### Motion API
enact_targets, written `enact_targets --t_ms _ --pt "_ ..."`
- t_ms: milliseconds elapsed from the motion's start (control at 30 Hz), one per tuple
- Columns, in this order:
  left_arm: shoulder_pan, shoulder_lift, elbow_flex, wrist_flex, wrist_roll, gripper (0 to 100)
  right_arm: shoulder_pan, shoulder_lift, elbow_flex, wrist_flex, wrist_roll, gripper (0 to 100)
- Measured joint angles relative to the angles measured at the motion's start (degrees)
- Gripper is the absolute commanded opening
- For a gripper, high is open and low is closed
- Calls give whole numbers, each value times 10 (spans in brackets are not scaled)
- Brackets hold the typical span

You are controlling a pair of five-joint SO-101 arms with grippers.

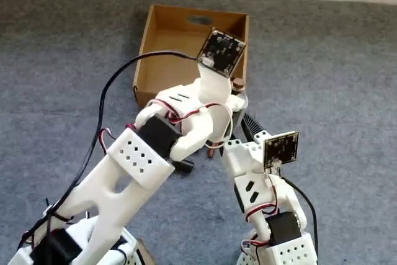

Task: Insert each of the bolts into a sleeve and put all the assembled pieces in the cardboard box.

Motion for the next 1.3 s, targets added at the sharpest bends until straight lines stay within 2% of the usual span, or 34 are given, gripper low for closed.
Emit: enact_targets --t_ms 600,800,1200,1300 --pt "1 28 -12 10 0 17 0 1 3 0 0 5" --pt "0 29 -12 10 0 174 1 1 4 0 0 5" --pt "-1 29 -12 14 0 152 3 1 4 0 0 5" --pt "0 29 -12 14 0 195 15 1 4 0 0 5"
